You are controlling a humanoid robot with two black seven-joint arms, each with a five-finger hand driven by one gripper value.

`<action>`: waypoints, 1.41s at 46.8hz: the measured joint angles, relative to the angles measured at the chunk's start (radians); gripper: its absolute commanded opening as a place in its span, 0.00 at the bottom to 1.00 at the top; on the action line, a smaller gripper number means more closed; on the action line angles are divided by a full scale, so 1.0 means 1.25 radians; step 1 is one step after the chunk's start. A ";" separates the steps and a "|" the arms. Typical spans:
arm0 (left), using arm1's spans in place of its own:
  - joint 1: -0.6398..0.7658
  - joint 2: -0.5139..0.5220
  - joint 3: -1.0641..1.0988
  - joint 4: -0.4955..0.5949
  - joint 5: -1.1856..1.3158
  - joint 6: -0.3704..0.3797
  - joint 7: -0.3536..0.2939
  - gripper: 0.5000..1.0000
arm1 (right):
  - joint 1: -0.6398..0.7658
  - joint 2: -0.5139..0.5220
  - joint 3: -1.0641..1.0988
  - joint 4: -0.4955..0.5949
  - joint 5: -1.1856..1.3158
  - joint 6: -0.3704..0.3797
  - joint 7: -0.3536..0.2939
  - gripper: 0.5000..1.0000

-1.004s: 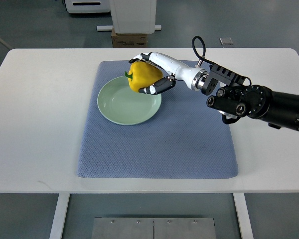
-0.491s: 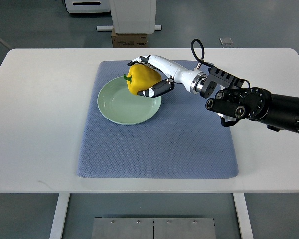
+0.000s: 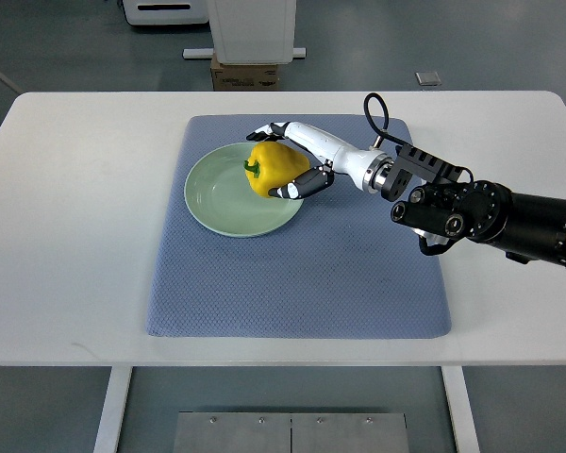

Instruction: Place yellow pepper on plate with right hand

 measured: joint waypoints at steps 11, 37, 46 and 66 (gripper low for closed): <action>0.000 0.000 0.000 0.000 0.000 0.000 0.000 1.00 | -0.002 0.000 0.000 0.000 0.000 0.000 0.000 1.00; 0.000 0.000 0.000 0.000 0.000 0.000 0.000 1.00 | -0.088 0.000 0.243 -0.009 -0.001 -0.005 0.000 1.00; 0.000 0.000 0.000 0.000 0.000 0.000 0.000 1.00 | -0.136 0.000 0.370 -0.008 -0.001 -0.004 0.000 1.00; 0.000 0.000 0.000 0.000 0.000 0.000 0.000 1.00 | -0.285 -0.042 0.750 -0.026 0.013 0.022 -0.024 1.00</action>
